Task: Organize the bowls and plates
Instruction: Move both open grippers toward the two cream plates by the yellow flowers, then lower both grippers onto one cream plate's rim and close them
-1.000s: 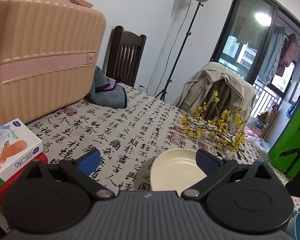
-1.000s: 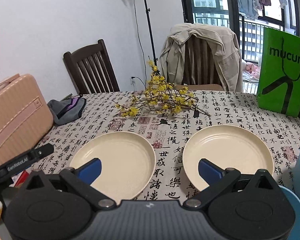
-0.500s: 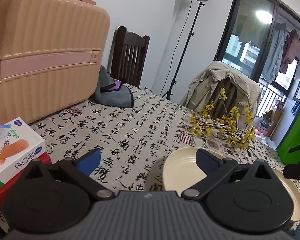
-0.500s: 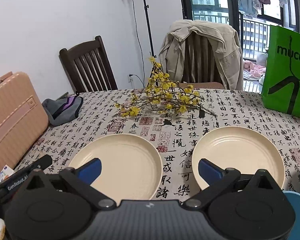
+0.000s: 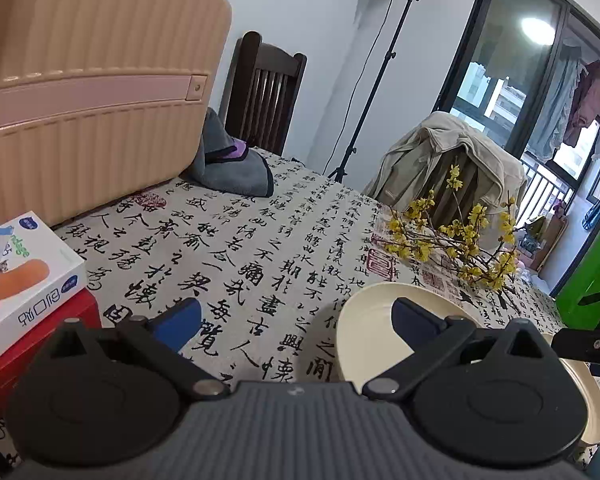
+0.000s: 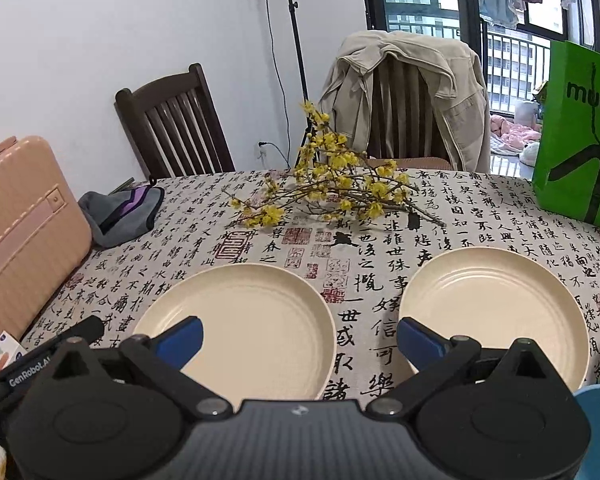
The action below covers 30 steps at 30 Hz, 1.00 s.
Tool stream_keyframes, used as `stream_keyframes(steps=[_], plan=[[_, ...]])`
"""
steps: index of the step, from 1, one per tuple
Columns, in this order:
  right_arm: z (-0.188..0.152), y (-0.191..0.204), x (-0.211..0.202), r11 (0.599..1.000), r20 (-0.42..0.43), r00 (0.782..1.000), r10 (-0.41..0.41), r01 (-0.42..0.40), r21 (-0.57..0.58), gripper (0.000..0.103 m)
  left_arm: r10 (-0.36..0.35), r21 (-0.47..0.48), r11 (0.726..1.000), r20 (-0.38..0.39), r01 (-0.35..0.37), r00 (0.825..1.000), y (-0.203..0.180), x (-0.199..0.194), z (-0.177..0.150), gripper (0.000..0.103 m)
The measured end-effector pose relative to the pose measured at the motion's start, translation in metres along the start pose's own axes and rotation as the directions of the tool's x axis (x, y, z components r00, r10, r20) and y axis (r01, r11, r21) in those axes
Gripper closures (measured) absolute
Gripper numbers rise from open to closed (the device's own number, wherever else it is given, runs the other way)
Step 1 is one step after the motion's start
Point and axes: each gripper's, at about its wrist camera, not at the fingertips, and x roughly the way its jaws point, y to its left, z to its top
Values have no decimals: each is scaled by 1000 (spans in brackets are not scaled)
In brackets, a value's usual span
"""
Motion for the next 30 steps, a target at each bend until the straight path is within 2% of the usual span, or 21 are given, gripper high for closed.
stream_keyframes(steps=[15, 25, 30], plan=[[-7, -2, 9, 1000, -19, 1000, 3, -3, 11, 1, 0, -15, 1000, -27, 0, 1000, 4, 7, -1, 0], [-7, -4, 14, 999, -28, 999, 31, -30, 20, 11, -23, -5, 1000, -47, 23, 999, 4, 13, -5, 0], [-8, -6, 18, 1000, -29, 999, 23, -23, 18, 11, -34, 9, 999, -53, 34, 998, 1, 15, -6, 0]])
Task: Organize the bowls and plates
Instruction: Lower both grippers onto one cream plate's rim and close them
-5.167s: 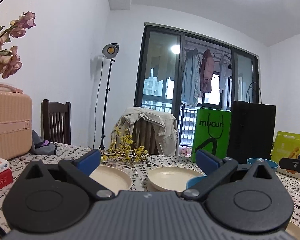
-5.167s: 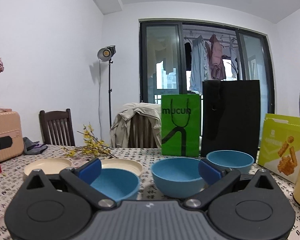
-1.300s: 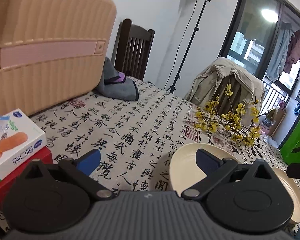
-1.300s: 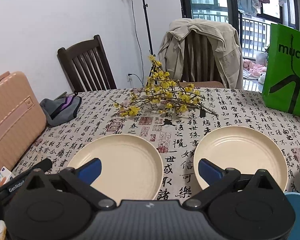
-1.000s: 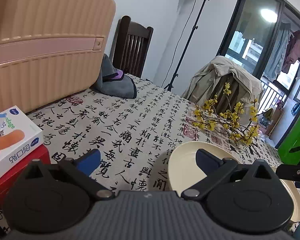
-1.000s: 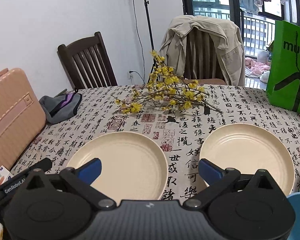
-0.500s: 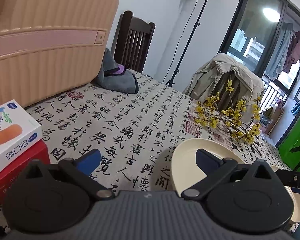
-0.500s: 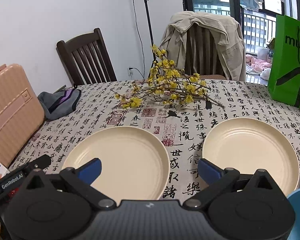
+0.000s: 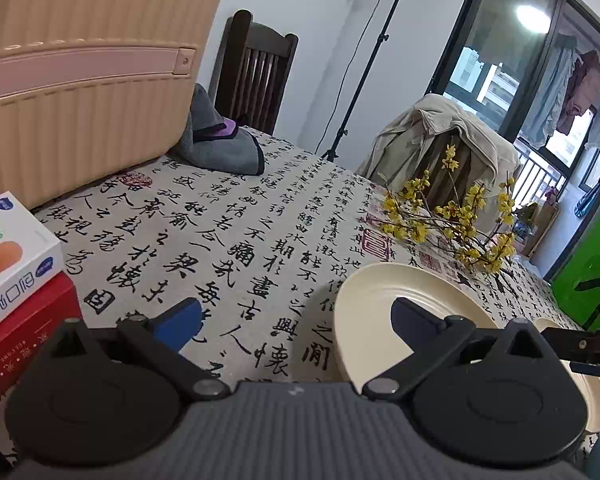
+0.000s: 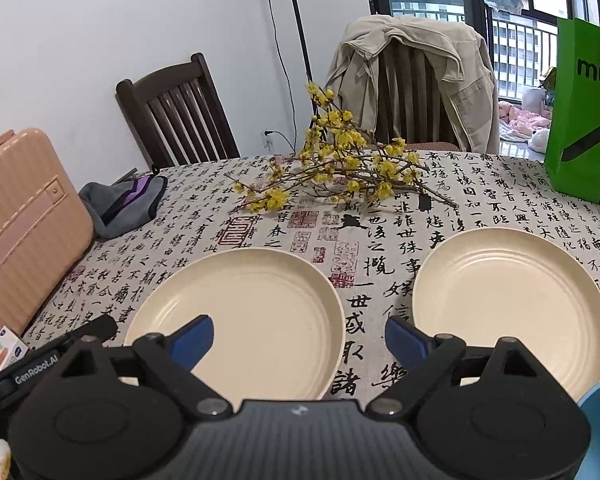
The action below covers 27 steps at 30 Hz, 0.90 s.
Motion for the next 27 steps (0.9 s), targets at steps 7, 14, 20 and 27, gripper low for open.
stream_keyframes(steps=[7, 14, 20, 27], plan=[[0, -2, 11, 1000, -26, 1000, 14, -14, 4, 28, -23, 12, 1000, -24, 23, 999, -4, 9, -5, 4], [-2, -4, 27, 1000, -69, 998, 10, -9, 8, 54, -51, 70, 996, -26, 53, 998, -19, 16, -14, 13], [0, -10, 41, 1000, -86, 996, -18, 19, 9, 61, -59, 91, 994, -37, 62, 998, -25, 22, -18, 21], [3, -19, 53, 999, -103, 994, -47, 50, 22, 77, -58, 74, 995, -59, 62, 997, -24, 29, -17, 26]])
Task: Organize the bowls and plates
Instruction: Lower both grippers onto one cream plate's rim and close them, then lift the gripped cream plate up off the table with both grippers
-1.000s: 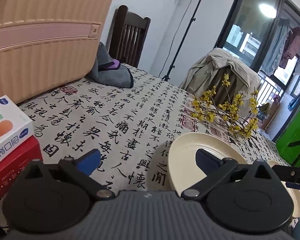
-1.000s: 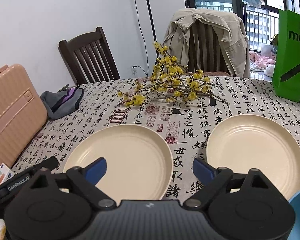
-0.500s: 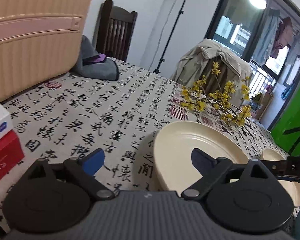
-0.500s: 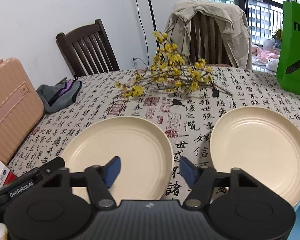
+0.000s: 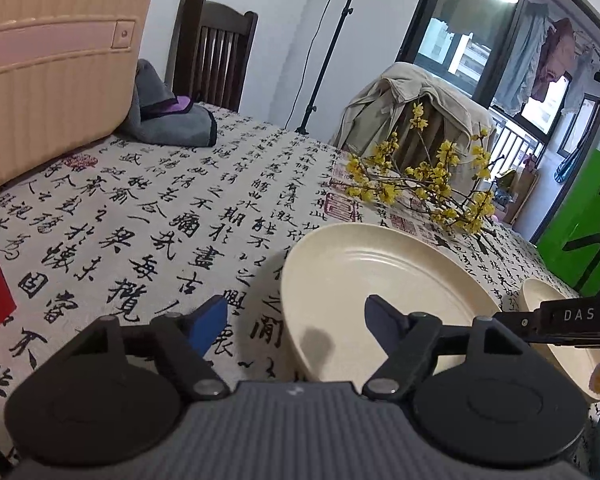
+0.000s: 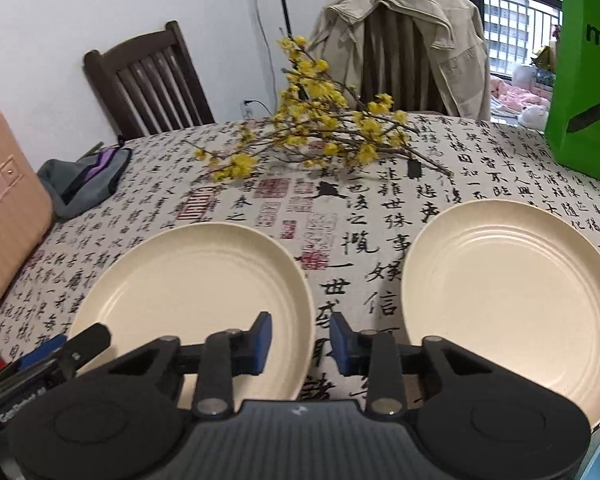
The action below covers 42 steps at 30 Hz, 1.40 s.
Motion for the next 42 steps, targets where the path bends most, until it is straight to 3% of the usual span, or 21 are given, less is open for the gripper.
stream_keyframes(steps=[7, 13, 16, 19, 24, 42], plan=[[1, -7, 13, 1000, -16, 1000, -7, 7, 3, 83, -12, -8, 1000, -13, 12, 1000, 2, 3, 1, 38], [-1, 2, 18, 998, -14, 1000, -1, 0, -58, 84, -23, 6, 1000, -20, 23, 1000, 0, 7, 1, 52], [-1, 6, 22, 997, -8, 1000, 13, -13, -73, 86, -27, -1, 1000, -20, 27, 999, 0, 8, 1, 55], [-4, 10, 22, 994, 12, 1000, 10, -8, -109, 86, -36, -12, 999, -29, 36, 999, 3, 10, 3, 73], [-3, 10, 21, 993, 8, 1000, 7, -6, -119, 86, -36, -37, 999, -35, 35, 999, 8, 13, 4, 87], [-11, 17, 16, 985, 48, 999, -15, 24, -173, 86, -6, 9, 1000, -27, 6, 1000, 2, 12, 4, 87]])
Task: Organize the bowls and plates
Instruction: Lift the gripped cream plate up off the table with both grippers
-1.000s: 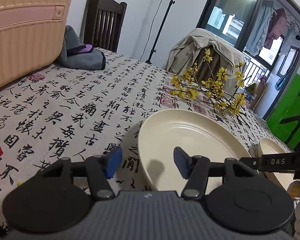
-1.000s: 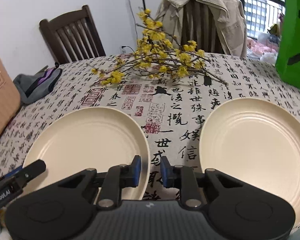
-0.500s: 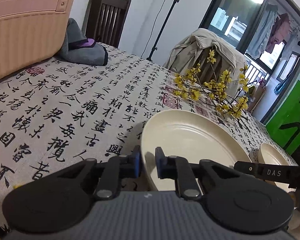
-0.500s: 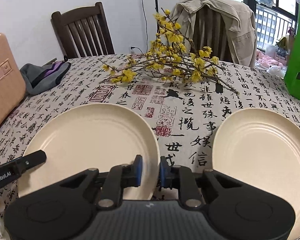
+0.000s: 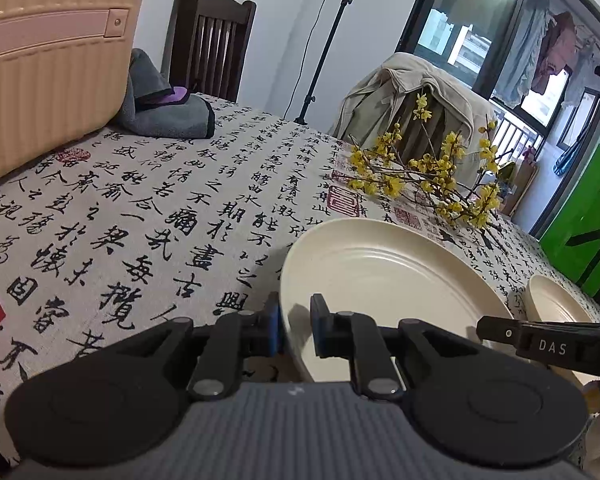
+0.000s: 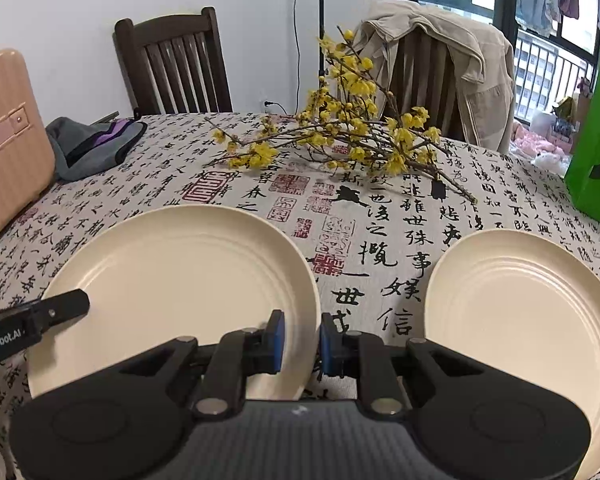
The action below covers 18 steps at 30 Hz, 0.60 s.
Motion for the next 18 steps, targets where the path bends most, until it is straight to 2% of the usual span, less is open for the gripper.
stream_keyframes(steps=[18], plan=[[-3, 0, -13, 1000, 38, 999, 13, -13, 5, 86, 0, 30, 1000, 27, 0, 1000, -2, -9, 3, 87]])
